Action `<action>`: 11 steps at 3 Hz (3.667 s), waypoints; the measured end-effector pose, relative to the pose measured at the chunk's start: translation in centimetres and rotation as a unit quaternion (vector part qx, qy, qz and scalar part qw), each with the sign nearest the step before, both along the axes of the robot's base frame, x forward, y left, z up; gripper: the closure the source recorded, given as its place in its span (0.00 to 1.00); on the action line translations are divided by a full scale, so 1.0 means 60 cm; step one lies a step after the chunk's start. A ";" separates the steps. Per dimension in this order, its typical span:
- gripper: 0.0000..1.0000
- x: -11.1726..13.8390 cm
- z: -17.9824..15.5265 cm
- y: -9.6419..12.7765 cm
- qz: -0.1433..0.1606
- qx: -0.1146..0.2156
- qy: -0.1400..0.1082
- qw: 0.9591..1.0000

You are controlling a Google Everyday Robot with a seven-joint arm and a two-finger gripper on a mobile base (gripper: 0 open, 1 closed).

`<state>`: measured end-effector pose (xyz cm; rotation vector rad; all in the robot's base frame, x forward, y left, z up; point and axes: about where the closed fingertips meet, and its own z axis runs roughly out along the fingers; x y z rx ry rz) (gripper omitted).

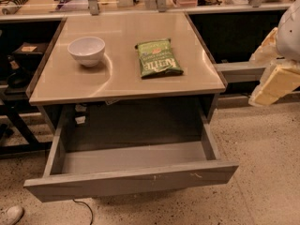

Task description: Close top drawer

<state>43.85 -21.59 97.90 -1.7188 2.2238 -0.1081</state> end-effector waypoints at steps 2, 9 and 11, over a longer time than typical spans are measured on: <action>0.87 0.000 0.000 0.000 0.000 0.000 0.000 1.000; 1.00 -0.216 -0.098 -0.033 -0.066 -0.001 0.090 0.994; 1.00 -0.294 -0.307 0.024 -0.085 0.064 0.184 0.977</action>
Offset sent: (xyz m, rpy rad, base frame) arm 0.0000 0.0000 0.0000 0.0000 0.0000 0.0000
